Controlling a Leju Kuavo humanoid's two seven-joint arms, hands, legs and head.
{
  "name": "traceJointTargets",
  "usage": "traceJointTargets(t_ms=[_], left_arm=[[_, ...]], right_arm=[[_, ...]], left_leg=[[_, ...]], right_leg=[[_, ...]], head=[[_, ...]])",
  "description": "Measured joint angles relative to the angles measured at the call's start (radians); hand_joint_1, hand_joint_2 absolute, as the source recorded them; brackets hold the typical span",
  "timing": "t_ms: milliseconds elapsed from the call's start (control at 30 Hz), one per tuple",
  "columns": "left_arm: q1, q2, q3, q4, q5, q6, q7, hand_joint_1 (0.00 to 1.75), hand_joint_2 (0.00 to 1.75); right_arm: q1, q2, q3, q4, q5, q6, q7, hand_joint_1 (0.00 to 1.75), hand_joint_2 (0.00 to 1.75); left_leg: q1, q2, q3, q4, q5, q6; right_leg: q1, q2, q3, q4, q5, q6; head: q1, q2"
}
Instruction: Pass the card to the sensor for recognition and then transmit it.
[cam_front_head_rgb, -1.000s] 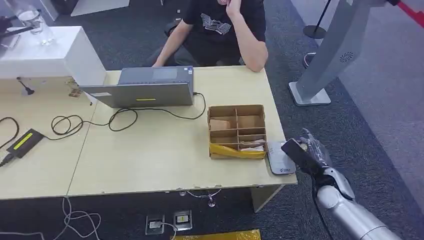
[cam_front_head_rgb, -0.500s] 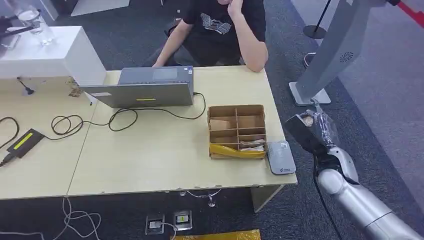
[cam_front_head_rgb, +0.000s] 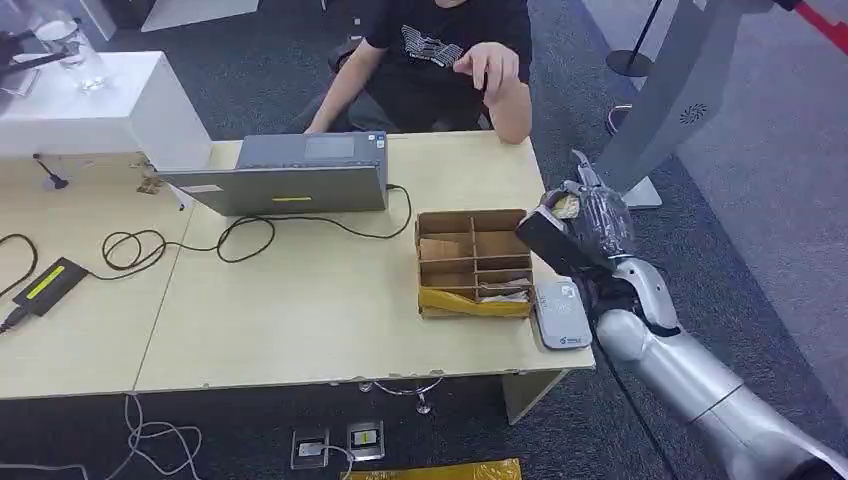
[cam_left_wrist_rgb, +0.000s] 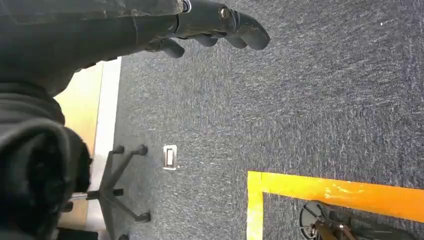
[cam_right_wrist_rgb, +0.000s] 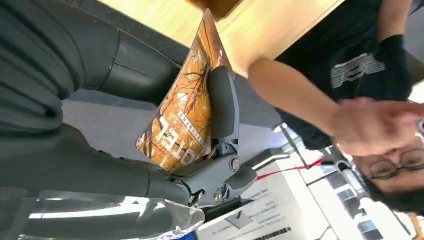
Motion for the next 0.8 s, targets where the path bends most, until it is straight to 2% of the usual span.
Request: traceJointTargets(t_ms=[267,700,733,767,800], left_arm=[[0.000,-0.002,-0.002,0.000,-0.008,-0.002,0.010,0.00,0.00],[0.000,-0.002,-0.025,0.000,-0.029,-0.006,0.008,0.00,0.00],[0.000,-0.002,-0.026,0.000,-0.029,-0.008,0.008,0.00,0.00],[0.000,-0.002,-0.026,0.000,-0.029,-0.008,0.008,0.00,0.00],[0.000,-0.002,-0.026,0.000,-0.029,-0.009,0.008,0.00,0.00]], right_arm=[[-0.027,0.061,0.049,0.048,0.042,-0.001,0.008,1.75,1.75],[-0.030,0.076,0.085,0.114,0.112,-0.023,0.071,1.75,1.75],[-0.030,0.076,0.086,0.117,0.115,-0.022,0.073,1.69,1.75],[-0.030,0.076,0.088,0.120,0.120,-0.021,0.077,1.22,1.75],[-0.030,0.076,0.090,0.122,0.121,-0.021,0.082,1.22,1.75]], left_leg=[[0.000,0.000,0.000,0.000,0.000,0.000],[0.000,0.000,0.000,0.000,0.000,0.000],[0.000,0.000,0.001,0.000,0.000,0.000],[0.000,0.000,0.001,0.000,0.000,0.000],[0.000,0.001,0.001,0.000,0.000,0.000]], right_leg=[[0.000,0.000,0.000,0.000,0.000,0.000],[0.000,0.000,0.000,0.000,0.000,0.000],[0.000,0.001,0.000,0.000,0.000,0.000],[0.000,0.001,0.000,0.000,0.000,0.000],[0.000,0.001,0.000,0.000,0.000,0.000]], head=[[0.000,0.000],[0.000,0.000],[0.000,0.000],[0.000,0.000],[0.000,0.000]])
